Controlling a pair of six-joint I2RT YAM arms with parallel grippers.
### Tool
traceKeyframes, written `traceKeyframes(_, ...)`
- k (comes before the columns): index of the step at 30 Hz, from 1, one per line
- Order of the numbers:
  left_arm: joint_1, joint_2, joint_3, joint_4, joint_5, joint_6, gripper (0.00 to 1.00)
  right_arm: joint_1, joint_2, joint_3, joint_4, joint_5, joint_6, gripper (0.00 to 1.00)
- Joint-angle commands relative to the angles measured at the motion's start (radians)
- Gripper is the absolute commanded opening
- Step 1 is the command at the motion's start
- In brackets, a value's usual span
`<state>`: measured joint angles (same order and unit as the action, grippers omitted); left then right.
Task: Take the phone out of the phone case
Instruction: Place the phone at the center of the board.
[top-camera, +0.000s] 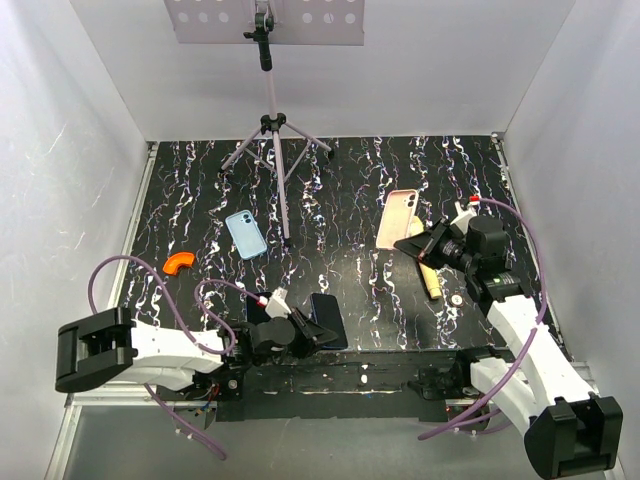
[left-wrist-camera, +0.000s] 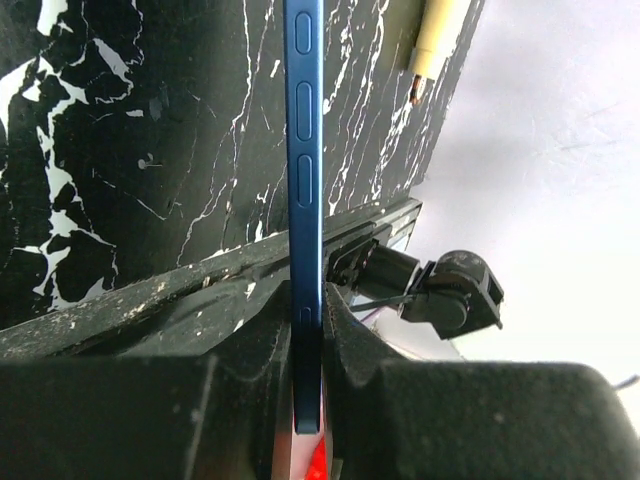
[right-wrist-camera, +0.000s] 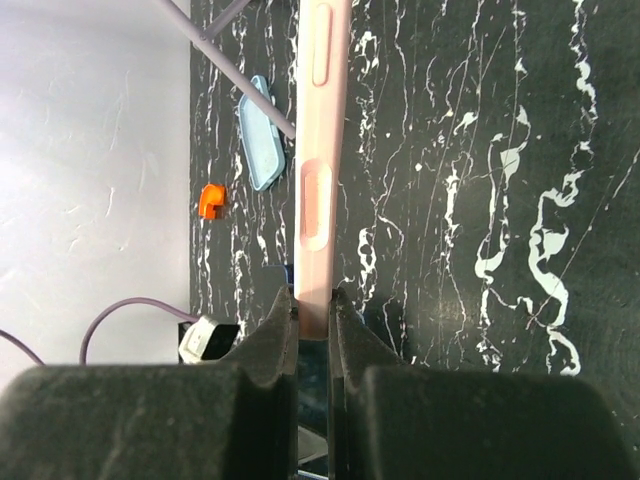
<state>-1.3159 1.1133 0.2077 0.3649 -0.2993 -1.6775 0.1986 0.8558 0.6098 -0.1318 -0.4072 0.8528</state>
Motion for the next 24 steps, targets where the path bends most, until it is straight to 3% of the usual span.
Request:
traceKeyframes(1,-0.013,0.046,0.049,-0.024,-0.054,-0.102,0.00,0.002,-0.041,-0.011,0.063,-0.041,0.028,0.01)
traceKeyframes(6,-0.013,0.105,0.048,-0.102,0.022,-0.212,0.01,0.004,-0.035,-0.035,0.092,-0.064,0.038,0.01)
traceKeyframes(18,-0.014,-0.012,0.041,-0.394,0.017,-0.298,0.48,0.015,0.031,-0.051,0.181,-0.104,0.052,0.01)
traceKeyframes(24,-0.013,-0.049,-0.007,-0.344,-0.015,-0.332,0.55,0.032,0.043,-0.059,0.190,-0.096,0.057,0.01)
